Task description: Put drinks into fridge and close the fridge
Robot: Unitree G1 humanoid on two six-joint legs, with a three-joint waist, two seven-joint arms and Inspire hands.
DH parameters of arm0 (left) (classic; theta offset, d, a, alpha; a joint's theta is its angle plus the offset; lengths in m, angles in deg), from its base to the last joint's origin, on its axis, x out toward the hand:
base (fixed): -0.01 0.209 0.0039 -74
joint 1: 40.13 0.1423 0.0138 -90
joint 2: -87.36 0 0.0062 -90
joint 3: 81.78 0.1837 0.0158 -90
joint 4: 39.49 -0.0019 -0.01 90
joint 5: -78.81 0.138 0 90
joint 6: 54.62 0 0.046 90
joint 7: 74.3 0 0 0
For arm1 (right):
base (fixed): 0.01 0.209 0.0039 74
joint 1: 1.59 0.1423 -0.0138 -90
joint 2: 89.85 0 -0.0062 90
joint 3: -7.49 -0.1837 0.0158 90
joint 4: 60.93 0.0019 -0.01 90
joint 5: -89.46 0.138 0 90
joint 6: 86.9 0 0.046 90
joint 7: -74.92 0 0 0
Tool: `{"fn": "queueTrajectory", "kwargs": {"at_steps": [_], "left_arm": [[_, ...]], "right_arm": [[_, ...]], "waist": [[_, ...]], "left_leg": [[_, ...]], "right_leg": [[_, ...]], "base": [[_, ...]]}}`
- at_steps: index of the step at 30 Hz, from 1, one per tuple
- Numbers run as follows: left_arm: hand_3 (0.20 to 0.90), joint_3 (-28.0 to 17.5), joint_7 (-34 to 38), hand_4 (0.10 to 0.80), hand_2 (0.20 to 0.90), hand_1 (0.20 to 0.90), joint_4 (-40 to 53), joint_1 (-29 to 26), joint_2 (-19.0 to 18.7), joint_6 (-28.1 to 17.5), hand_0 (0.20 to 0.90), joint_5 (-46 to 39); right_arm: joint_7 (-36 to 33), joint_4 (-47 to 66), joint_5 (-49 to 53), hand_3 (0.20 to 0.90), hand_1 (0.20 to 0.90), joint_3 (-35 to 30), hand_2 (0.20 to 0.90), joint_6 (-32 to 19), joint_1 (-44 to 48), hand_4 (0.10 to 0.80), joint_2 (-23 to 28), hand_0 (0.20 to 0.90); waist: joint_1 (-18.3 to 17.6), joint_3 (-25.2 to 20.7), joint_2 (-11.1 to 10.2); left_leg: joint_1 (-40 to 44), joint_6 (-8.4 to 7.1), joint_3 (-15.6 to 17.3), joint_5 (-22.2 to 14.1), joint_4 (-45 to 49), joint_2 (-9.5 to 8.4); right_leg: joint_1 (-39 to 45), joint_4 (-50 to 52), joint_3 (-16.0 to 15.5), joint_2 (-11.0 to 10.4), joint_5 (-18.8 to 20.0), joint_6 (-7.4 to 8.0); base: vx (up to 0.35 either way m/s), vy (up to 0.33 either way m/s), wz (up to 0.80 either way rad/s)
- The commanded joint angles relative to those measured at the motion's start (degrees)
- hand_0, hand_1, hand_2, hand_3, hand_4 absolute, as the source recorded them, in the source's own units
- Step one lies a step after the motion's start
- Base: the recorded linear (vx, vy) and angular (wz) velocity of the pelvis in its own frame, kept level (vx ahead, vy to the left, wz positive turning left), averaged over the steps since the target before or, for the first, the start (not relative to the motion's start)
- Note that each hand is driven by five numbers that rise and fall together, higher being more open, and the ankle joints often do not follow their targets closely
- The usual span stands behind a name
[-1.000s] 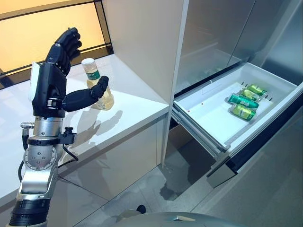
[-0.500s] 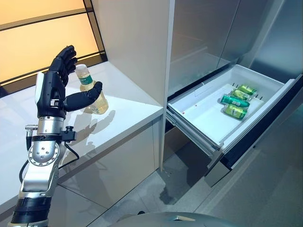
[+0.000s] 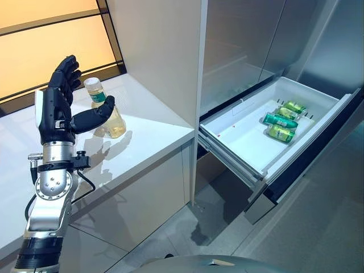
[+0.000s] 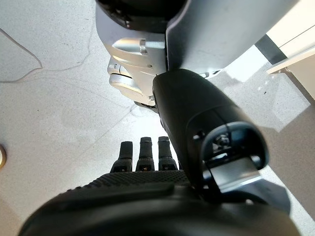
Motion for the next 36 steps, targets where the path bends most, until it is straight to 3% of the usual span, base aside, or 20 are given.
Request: {"fn": "queueTrajectory", "kwargs": {"at_steps": [1,6,21,36], "left_arm": [[0.9,-5.75,3.47,0.8,0.9,0.9,2.54,-5.32,-2.65,-7.0,0.9,0.88],[0.9,-6.36,4.58,0.8,0.9,0.9,3.58,-5.52,-2.38,-7.71,0.9,1.53],[0.9,-3.44,-0.16,0.8,0.9,0.9,1.35,-5.9,-2.59,5.13,0.9,-1.12],[0.9,-2.72,-0.95,0.8,0.9,0.9,-0.59,-5.91,-2.25,9.76,0.9,-2.91]], "right_arm": [[1.45,0.52,-0.13,0.9,0.9,0.91,0.9,-0.46,2.42,0.8,-2.76,0.9],[1.39,0.82,-0.13,0.9,0.9,0.98,0.9,-0.16,2.43,0.8,-2.78,0.9],[1.18,1.65,-0.08,0.9,0.9,1.14,0.9,1.15,2.9,0.8,-2.48,0.9],[1.19,1.84,-0.15,0.9,0.9,1.14,0.9,1.77,3.14,0.8,-2.26,0.9]], "waist": [[0.03,0.3,-1.98],[0.03,0.24,-2.02],[-0.37,0.25,-1.64],[-0.51,0.28,-1.43]], "left_leg": [[0.61,4.17,1.36,-4.05,0.31,-5.05],[0.58,4.1,1.19,-4.1,0.31,-5.03],[0.84,4.16,1.37,-4.46,0.31,-5.01],[0.9,4.18,1.58,-4.31,0.31,-5.02]], "right_leg": [[-1.56,2.05,2.34,0.73,1.09,0.3],[-1.58,2.05,2.33,0.77,1.02,0.23],[-1.3,1.82,2.83,0.95,0.87,0.48],[-1.3,1.87,2.84,0.94,0.93,0.51]], "base": [[-0.031,0.004,0.0],[0.007,-0.001,0.0],[-0.001,0.003,0.0],[0.001,0.003,0.0]]}}
